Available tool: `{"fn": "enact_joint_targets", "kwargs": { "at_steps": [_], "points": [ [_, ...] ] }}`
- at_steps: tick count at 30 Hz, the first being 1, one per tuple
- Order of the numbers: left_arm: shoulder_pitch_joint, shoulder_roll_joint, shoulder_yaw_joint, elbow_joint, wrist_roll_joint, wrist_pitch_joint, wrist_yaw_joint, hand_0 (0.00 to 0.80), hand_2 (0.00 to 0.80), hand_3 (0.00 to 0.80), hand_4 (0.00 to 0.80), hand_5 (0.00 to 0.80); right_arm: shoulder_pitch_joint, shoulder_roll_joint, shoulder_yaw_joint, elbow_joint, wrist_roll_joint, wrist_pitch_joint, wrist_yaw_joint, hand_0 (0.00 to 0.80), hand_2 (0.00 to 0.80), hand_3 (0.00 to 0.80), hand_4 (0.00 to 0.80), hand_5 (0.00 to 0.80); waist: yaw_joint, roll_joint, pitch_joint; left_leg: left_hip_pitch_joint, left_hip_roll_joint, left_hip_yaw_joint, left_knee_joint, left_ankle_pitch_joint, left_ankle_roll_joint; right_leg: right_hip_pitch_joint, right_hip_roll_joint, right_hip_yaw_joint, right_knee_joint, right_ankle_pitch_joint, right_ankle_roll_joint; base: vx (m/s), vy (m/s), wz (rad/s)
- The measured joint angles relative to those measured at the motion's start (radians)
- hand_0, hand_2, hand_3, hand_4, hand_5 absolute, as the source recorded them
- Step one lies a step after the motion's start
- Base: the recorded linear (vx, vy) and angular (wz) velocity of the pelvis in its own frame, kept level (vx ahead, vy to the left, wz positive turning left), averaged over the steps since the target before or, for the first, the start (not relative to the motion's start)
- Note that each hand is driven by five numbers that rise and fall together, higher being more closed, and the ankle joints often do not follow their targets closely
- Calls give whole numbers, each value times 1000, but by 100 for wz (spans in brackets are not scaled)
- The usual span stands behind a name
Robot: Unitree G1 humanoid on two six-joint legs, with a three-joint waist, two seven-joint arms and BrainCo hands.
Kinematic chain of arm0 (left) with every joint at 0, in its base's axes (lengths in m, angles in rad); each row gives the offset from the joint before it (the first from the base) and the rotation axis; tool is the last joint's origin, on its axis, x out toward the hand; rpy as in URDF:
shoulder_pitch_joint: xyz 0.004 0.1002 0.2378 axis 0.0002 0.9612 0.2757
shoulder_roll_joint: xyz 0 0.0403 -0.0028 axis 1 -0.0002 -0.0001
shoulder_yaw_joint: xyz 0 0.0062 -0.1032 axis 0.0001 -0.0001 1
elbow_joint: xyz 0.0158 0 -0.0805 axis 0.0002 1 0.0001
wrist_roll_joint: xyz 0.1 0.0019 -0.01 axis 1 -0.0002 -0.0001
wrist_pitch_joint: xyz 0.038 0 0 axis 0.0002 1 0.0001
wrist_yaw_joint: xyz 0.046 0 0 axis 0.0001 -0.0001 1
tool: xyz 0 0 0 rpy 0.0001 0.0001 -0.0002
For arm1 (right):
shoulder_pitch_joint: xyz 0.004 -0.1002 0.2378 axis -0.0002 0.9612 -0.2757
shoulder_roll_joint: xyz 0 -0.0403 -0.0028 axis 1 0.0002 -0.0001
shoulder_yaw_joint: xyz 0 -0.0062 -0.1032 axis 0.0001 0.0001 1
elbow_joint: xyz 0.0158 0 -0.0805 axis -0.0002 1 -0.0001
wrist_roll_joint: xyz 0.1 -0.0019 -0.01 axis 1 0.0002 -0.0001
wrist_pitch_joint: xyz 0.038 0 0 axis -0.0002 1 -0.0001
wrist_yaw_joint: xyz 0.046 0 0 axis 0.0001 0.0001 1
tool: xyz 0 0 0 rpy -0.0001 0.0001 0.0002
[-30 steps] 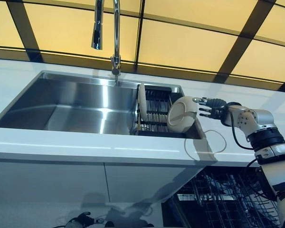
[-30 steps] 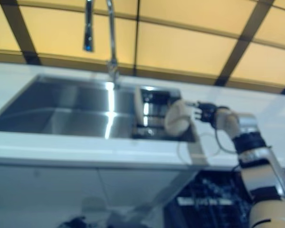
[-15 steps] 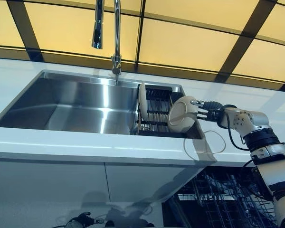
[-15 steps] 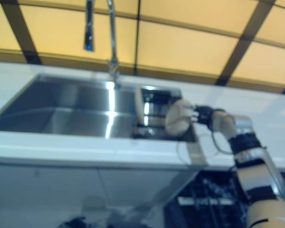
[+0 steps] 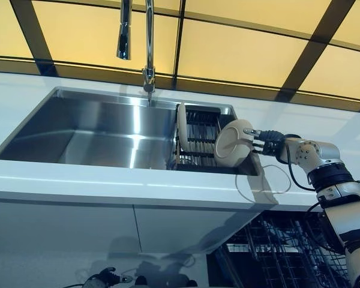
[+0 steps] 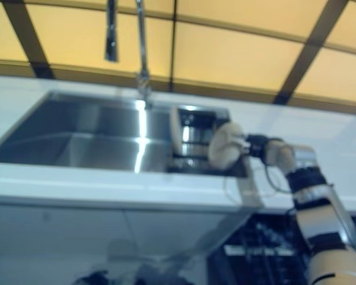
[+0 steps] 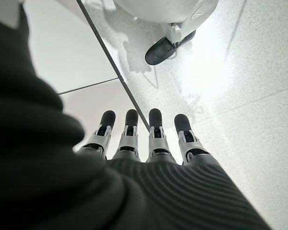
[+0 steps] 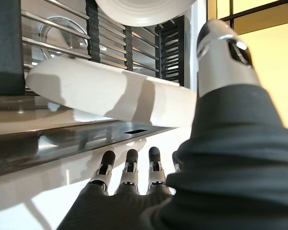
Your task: Take plates into dishwasher
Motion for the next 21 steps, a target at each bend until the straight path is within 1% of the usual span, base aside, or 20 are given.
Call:
{"fn": "enact_joint_targets", "kwargs": {
  "at_steps": [6,21],
  "points": [
    [-2,0,0,-1,0,0,0,0,0,0,0,0,-11,0,-1,26,0,0,-2,0,0,0,0,0,0,1,2,-1,0,-1,0,0,0,0,0,-2,0,0,0,0,0,0],
    [-3,0,0,-14,0,0,1,0,0,0,0,0,-23,-1,-2,29,-3,-1,-2,0,0,0,0,0,2,-2,16,-3,0,-4,0,1,0,-1,0,-6,0,-1,0,0,0,0]
  ]
}}
